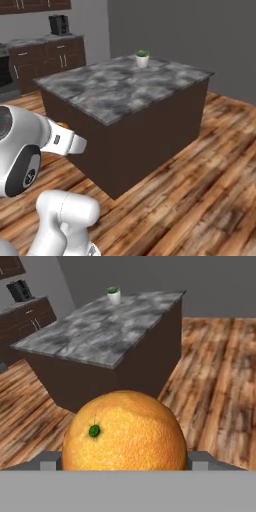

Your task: Pick the peach and orange from the fridge and place them on the plate next to the blender to make a fruit smoothie.

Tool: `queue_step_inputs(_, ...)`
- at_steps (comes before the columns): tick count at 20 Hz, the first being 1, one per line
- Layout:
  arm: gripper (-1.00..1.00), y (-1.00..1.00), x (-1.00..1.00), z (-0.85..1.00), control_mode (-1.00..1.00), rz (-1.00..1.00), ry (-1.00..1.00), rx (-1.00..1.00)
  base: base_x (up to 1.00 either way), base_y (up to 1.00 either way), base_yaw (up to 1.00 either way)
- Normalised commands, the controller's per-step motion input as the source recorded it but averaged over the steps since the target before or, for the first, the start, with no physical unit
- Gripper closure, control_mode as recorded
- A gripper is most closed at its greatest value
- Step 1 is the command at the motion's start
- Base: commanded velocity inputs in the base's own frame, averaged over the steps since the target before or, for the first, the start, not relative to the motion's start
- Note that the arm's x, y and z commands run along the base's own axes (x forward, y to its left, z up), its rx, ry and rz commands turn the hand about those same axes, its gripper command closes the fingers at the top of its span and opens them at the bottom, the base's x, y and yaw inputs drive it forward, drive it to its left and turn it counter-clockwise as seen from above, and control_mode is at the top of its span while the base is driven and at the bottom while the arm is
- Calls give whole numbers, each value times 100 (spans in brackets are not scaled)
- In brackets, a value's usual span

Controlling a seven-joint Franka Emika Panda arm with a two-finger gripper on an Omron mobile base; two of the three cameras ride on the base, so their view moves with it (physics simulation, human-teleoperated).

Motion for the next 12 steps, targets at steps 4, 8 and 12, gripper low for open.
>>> queue_step_inputs(4, 100, 0, 0, 0, 100, 0, 0, 0, 4, 0, 25)
queue_step_inputs(8, 100, 0, 0, 0, 100, 0, 0, 0, 0, 0, 26)
queue_step_inputs(12, 100, 0, 0, 0, 100, 0, 0, 0, 1, 0, 40)
